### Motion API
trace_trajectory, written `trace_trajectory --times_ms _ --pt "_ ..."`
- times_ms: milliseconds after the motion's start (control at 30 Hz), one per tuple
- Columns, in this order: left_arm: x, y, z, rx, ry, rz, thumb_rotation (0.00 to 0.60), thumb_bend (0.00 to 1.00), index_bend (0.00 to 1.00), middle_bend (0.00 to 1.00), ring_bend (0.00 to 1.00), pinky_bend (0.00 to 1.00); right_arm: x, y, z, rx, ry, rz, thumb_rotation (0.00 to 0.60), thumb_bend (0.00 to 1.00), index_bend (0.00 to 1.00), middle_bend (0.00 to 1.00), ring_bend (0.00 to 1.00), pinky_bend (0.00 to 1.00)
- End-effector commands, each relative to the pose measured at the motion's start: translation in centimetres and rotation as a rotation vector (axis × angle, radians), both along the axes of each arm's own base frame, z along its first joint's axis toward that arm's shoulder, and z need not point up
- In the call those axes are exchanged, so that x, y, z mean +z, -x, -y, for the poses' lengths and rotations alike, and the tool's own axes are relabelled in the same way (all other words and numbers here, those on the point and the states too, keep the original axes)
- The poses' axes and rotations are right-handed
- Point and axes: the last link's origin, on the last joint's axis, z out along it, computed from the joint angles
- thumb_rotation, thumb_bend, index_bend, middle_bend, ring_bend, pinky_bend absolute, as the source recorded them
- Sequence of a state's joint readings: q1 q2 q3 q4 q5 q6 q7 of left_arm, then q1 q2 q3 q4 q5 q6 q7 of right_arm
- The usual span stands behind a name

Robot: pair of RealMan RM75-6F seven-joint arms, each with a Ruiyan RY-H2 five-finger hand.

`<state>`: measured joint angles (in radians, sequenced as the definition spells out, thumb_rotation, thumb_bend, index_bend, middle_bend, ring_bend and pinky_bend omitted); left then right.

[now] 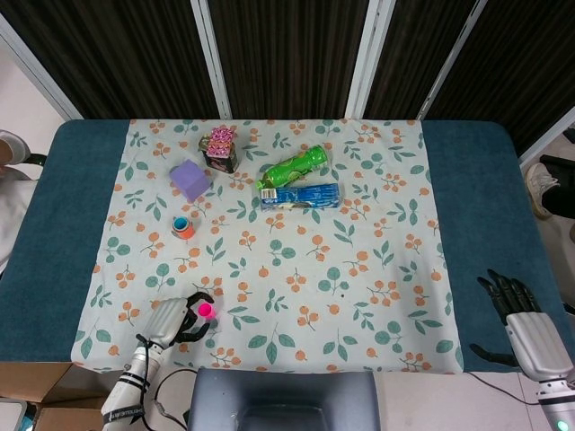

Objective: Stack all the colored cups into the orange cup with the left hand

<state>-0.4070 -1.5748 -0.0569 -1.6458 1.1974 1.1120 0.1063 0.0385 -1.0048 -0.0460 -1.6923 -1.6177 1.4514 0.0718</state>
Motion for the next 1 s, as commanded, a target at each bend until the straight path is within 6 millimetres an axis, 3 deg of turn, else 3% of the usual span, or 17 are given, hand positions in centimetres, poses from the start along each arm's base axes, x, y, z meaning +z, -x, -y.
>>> trace_trajectory --times_ms 33,400,633,733,867,1000 --pt "-0.1 0.0 -0.2 0.001 -0.004 0.0 0.6 0.35 0.41 1.0 1.0 1.0 0.0 0.0 0.0 0.0 0.0 0.0 0.6 0.15 0.0 0.0 0.0 0.0" --pt "-0.3 0.3 -0.9 0.021 -0.031 0.038 0.6 0.38 0.55 1.0 1.0 1.0 0.1 0.0 0.0 0.003 0.003 0.003 0.6 0.15 0.0 0.0 0.0 0.0" --pt "0.8 0.1 -2.0 0.024 -0.077 0.052 0.6 0.41 0.6 1.0 1.0 1.0 0.1 0.0 0.0 0.003 0.002 0.004 0.6 0.15 0.0 0.0 0.0 0.0" --pt "2.5 -0.7 -3.9 0.018 -0.145 0.077 0.6 0.41 0.6 1.0 1.0 1.0 0.1 0.0 0.0 0.003 0.002 0.005 0.6 0.15 0.0 0.0 0.0 0.0" --pt "5.3 -1.8 -8.0 0.034 -0.266 0.102 0.6 0.41 0.6 1.0 1.0 1.0 0.0 0.0 0.0 0.003 0.002 0.0 0.6 0.15 0.0 0.0 0.0 0.0" --pt "6.4 -2.6 -11.7 0.059 -0.345 0.094 0.6 0.41 0.6 1.0 1.0 1.0 -0.3 0.0 0.0 0.002 -0.007 -0.009 0.6 0.15 0.0 0.0 0.0 0.0"
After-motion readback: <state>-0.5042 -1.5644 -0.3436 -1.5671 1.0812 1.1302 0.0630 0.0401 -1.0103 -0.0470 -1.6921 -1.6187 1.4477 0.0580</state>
